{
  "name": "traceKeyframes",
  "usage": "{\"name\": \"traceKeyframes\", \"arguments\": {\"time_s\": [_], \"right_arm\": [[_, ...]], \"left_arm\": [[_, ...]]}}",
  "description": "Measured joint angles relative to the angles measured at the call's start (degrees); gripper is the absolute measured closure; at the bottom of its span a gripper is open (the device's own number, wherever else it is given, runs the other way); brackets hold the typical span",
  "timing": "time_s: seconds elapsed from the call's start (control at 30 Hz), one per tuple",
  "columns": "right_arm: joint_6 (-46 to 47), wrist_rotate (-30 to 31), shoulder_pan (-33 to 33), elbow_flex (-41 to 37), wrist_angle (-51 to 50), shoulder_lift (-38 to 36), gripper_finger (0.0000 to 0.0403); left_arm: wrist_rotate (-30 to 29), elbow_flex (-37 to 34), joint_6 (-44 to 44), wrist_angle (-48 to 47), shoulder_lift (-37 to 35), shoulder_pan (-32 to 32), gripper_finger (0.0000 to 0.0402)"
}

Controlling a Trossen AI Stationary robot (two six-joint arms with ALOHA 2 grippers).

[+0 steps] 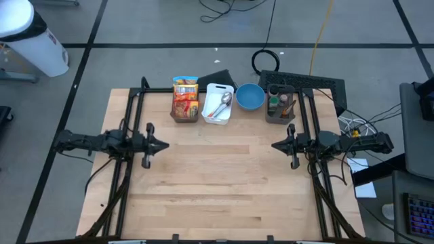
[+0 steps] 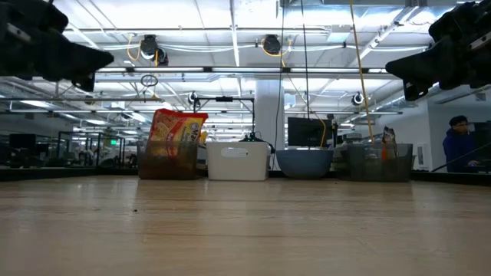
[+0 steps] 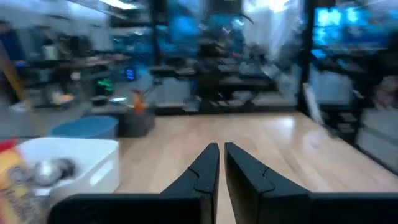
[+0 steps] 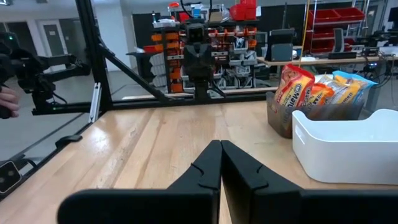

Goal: Pick & Place Food Item
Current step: Return to home position

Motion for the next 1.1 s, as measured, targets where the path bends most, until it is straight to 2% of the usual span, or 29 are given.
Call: {"name": "traceKeyframes", "arguments": {"time_s": [0.07, 0.33, 0.47, 0.67, 1.1], "right_arm": [[0.0, 0.0, 0.0, 0.0, 0.0, 0.0, 0.0403], [0.1, 0.0, 0.0, 0.0, 0.0, 0.0, 0.0403], [0.1, 0.0, 0.0, 0.0, 0.0, 0.0, 0.0403], [0.1, 0.0, 0.0, 0.0, 0.0, 0.0, 0.0403], [0.1, 0.0, 0.0, 0.0, 0.1, 0.0, 0.0403]], "left_arm": [[2.4, 0.1, 2.0, 0.2, 0.2, 0.0, 0.0366], [2.2, 0.1, 3.8, 0.3, 0.0, 0.0, 0.0366], [0.6, 0.1, 0.5, 0.3, 0.0, 0.0, 0.0366], [0.7, 0.2, -8.8, -1.2, 0.0, 0.0, 0.0366], [0.7, 0.0, -9.3, 0.2, 0.0, 0.0, 0.0366]]}}
